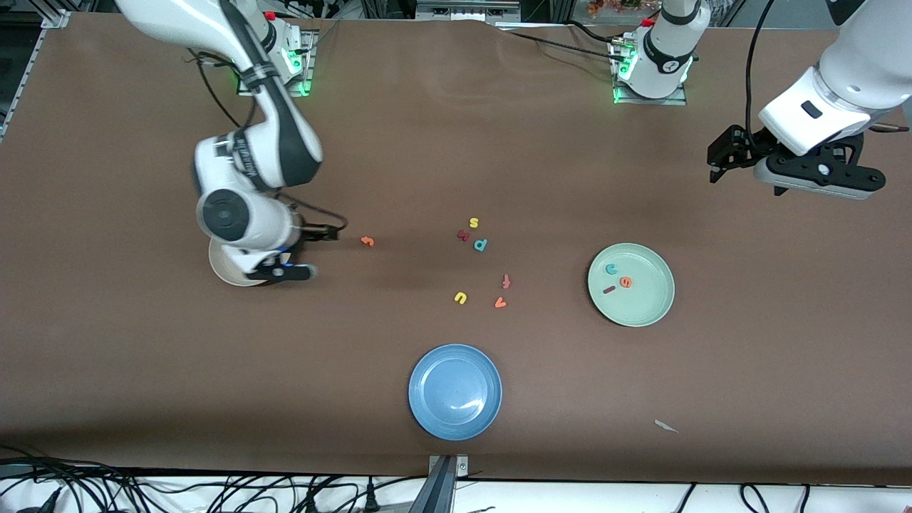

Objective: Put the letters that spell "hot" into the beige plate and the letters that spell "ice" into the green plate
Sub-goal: 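Reach and grasp the orange letter with the right gripper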

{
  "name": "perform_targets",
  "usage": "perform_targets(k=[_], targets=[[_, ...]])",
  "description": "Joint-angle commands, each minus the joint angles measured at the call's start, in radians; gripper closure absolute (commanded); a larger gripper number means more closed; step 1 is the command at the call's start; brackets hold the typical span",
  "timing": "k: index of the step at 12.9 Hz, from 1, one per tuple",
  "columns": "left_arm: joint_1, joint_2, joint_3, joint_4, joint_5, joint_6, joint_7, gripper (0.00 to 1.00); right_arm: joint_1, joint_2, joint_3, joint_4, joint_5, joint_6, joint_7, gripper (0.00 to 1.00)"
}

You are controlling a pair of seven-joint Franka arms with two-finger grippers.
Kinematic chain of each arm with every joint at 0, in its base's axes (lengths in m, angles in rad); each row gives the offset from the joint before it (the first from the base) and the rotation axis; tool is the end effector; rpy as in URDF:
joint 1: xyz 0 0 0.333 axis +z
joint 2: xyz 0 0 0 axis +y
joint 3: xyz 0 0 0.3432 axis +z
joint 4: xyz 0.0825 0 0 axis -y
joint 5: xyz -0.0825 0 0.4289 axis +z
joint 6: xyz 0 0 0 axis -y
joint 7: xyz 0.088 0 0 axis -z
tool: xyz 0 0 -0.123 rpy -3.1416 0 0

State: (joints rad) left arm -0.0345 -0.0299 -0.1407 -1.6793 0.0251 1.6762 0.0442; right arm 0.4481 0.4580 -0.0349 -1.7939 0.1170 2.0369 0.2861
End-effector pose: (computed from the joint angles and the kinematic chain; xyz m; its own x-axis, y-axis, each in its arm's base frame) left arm 0.5888 -0.1025 0.6064 0.9751 -0.2202 0.0251 -0.2194 -0.9752 -0.0303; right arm 0.6106 0.2781 0.2599 0.9717 0.0648 -0.2272 0.0638 -0.9979 -0.0117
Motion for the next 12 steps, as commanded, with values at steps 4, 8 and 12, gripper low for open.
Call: perform_targets(k=[4, 8, 12], targets=[[-0.01, -0.025, 0.012, -0.008, -0.011, 0.01, 0.01, 0.0, 0.035, 0.114, 0.058, 0.007, -0.002, 0.167, -0.177, 0.01], [-0.021, -0.013, 0.024, 0.009, -0.011, 0.005, 0.012, 0.0, 0.038, 0.1, 0.059, -0.119, -0.005, 0.293, -0.235, 0.06], [-0.019, 0.001, 0.019, 0.017, -0.02, -0.004, 0.008, 0.0, 0.043, 0.105, 0.061, -0.156, -0.005, 0.364, -0.229, 0.1]])
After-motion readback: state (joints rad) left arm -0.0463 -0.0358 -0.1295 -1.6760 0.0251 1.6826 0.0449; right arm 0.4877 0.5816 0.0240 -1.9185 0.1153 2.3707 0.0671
